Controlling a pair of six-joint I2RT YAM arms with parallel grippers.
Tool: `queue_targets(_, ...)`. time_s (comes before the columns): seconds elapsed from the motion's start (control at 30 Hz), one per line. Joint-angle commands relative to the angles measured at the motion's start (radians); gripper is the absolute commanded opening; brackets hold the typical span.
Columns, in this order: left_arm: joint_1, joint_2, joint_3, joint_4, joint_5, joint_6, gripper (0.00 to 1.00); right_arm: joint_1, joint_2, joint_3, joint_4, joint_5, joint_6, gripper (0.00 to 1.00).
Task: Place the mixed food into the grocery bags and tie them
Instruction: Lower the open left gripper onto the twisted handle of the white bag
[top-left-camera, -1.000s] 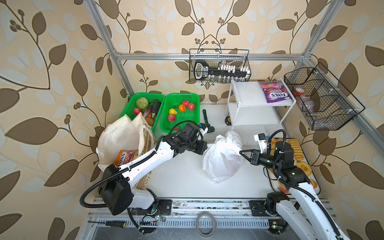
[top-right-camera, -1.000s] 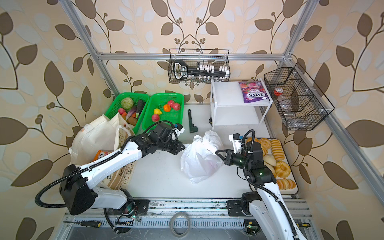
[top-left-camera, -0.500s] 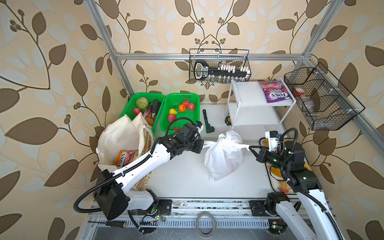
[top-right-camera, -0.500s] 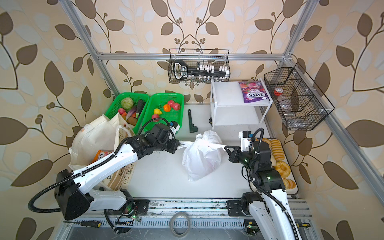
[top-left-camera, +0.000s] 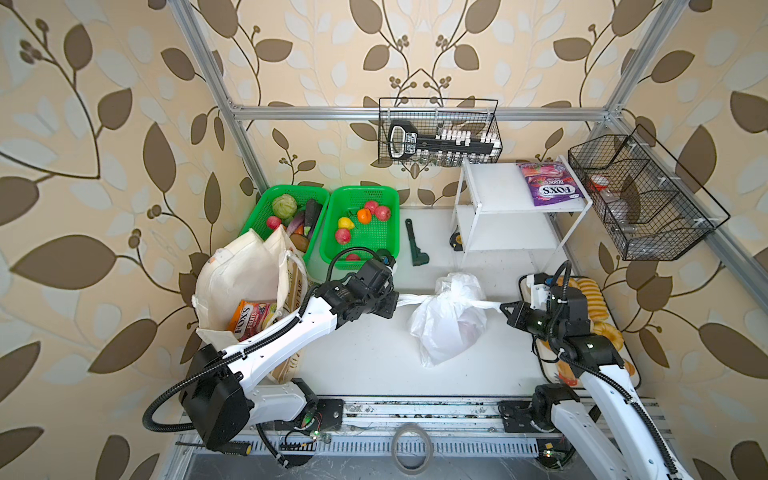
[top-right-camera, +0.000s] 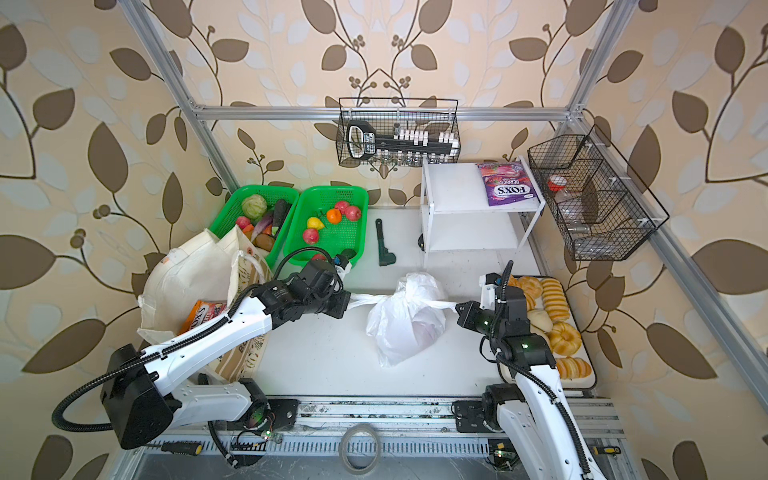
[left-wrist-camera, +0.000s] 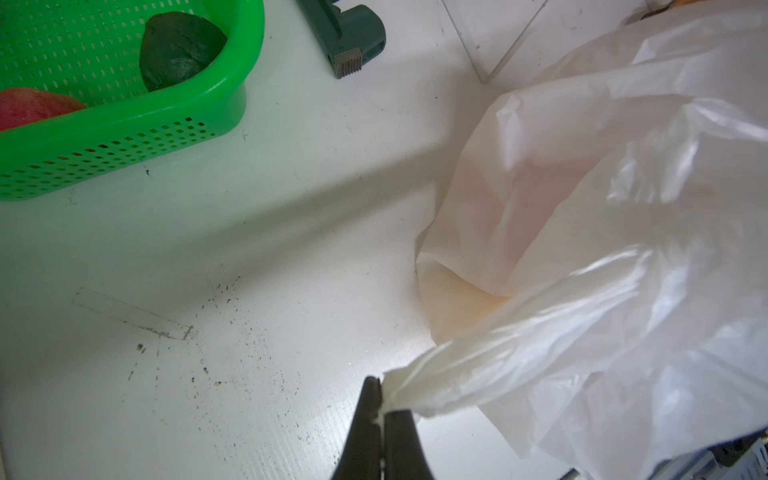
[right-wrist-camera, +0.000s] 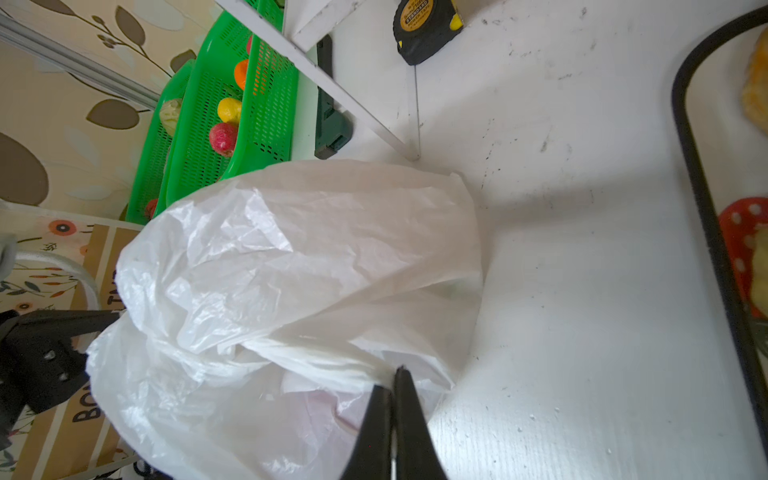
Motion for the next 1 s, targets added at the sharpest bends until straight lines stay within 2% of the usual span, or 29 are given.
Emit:
queue_targets(0.0,0.021,-0.084,-0.032,-0.031,-0.079,-0.016,0.0,-0.029,-0.004,0.025,-0.021,0.165,-0.024,0.0)
queue_targets(0.07,0.021,-0.105,-0.038,-0.014,-0.049,0.006,0.0,-0.034,-0.001,0.039,-0.011,0.146,-0.049,0.0)
queue_targets(0.1,0.021,-0.112,-0.04,-0.001,-0.014,0.024,0.0,-0.034,0.001,0.04,0.01,0.096,-0.067,0.0)
queue_targets(0.2,0.021,-0.121,-0.035,0.047,0.106,0.056,0.02,-0.034,0.008,0.027,0.101,-0.149,-0.073,0.0)
queue_targets(0.23,0.02,-0.12,-0.031,0.059,0.141,0.063,0.11,-0.034,0.01,0.019,0.135,-0.205,-0.057,0.0)
queue_targets(0.27,0.021,-0.116,-0.025,0.068,0.173,0.07,0.25,-0.034,0.009,0.009,0.169,-0.255,-0.034,0.0)
queue_targets(0.3,0.021,-0.112,-0.014,0.07,0.191,0.078,0.4,-0.034,0.007,0.001,0.19,-0.279,-0.022,0.0)
queue_targets(0.37,0.021,-0.101,0.003,0.059,0.224,0.122,0.63,-0.034,0.001,-0.002,0.193,-0.278,-0.021,0.0)
queue_targets(0.4,0.021,-0.092,0.014,0.035,0.239,0.17,0.7,-0.035,-0.002,-0.004,0.191,-0.272,-0.026,0.0)
queue_targets(0.47,0.021,-0.077,0.039,-0.022,0.242,0.271,0.78,-0.034,-0.001,-0.003,0.183,-0.267,-0.031,0.0)
queue_targets(0.53,0.021,-0.062,0.065,-0.077,0.234,0.382,0.82,-0.034,0.001,-0.007,0.184,-0.266,-0.028,0.0)
queue_targets(0.7,0.021,0.001,0.134,-0.144,0.12,0.582,0.89,-0.034,0.011,-0.009,0.187,-0.272,-0.028,0.0)
queue_targets(0.87,0.022,0.069,0.185,-0.188,-0.013,0.629,0.92,-0.034,0.004,-0.005,0.171,-0.251,-0.035,0.0)
queue_targets(0.93,0.022,0.075,0.179,-0.177,-0.075,0.623,0.99,-0.034,0.004,-0.006,0.164,-0.244,-0.039,0.0)
queue_targets(0.97,0.024,0.074,0.177,-0.175,-0.092,0.615,0.99,-0.034,0.004,-0.006,0.162,-0.242,-0.042,0.0)
